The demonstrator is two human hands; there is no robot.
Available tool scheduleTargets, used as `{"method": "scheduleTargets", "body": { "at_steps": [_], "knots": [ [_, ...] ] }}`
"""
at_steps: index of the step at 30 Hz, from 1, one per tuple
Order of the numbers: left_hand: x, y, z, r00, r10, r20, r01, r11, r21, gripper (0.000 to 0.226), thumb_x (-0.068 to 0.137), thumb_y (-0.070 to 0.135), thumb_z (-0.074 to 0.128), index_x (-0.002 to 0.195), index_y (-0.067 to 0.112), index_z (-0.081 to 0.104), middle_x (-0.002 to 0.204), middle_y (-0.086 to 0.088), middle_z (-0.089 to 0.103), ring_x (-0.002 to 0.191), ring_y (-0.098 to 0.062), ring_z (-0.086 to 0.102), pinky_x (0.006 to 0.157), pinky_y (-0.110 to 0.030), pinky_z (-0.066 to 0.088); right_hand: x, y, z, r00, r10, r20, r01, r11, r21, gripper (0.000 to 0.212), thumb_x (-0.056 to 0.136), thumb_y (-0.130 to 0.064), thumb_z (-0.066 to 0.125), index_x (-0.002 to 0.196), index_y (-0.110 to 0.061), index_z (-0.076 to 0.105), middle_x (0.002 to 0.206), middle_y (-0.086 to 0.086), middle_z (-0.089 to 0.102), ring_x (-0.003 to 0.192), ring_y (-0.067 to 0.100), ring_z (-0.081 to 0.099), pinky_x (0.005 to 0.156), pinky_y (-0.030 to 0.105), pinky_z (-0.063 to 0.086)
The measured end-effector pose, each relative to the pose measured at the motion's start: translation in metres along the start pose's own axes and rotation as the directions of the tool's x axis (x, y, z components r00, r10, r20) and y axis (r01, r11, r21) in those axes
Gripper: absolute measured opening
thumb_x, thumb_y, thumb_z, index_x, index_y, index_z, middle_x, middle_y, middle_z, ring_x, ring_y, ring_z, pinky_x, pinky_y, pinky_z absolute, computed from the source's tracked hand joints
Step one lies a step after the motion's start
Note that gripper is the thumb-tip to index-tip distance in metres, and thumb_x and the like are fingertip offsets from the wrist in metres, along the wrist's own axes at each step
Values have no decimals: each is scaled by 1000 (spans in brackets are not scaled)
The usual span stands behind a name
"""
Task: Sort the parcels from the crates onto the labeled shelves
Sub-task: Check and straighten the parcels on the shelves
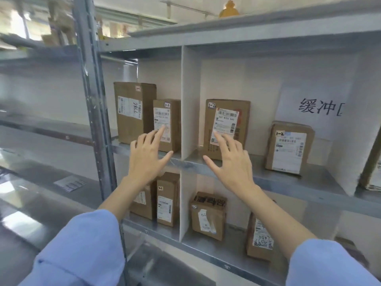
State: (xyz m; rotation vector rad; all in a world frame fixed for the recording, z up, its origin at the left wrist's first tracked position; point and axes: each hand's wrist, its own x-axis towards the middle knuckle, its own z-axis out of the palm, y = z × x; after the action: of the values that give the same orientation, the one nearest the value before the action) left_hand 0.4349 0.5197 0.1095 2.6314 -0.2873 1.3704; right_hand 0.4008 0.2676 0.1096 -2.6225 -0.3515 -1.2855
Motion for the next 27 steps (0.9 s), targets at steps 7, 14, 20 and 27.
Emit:
{"method": "scheduleTargets", "body": {
  "at_steps": [7, 14, 20, 27],
  "knots": [
    [4, -87, 15, 998, -58, 24, 56, 996, 63, 82, 88, 58, 56, 155, 25, 22, 147, -6, 46, 131, -29, 43, 100, -49, 38, 32, -75, 50, 996, -92, -15, 93, 993, 71, 79, 92, -62, 49, 156, -29, 17, 151, 3, 40, 133, 23, 41, 98, 41, 45],
    [42, -181, 64, 997, -53, 57, 53, 999, -12, 86, 87, 57, 59, 156, 26, 17, 154, -6, 36, 133, -29, 40, 100, -48, 37, 80, -132, 131, 997, -69, -32, 71, 994, 77, 86, 87, -56, 62, 156, -28, 19, 151, 0, 37, 131, 22, 42, 93, 37, 49],
    [71, -238, 115, 993, 1, 117, 17, 989, -149, 94, 86, 56, 62, 157, 29, 7, 162, -8, 14, 138, -32, 35, 104, -51, 38, 112, -147, 182, 982, 146, -116, -149, 989, -17, 86, 85, -51, 69, 153, -31, 21, 158, 4, 25, 134, 28, 39, 95, 46, 47],
    [89, -256, 146, 996, 10, 91, 12, 973, -230, 100, 82, 56, 67, 156, 29, 7, 162, -14, 9, 142, -34, 27, 103, -51, 40, 112, -142, 196, 950, 299, -95, -307, 948, -87, 99, 82, -47, 74, 157, -34, 11, 159, 9, 19, 137, 32, 35, 103, 49, 42]
  ]
}}
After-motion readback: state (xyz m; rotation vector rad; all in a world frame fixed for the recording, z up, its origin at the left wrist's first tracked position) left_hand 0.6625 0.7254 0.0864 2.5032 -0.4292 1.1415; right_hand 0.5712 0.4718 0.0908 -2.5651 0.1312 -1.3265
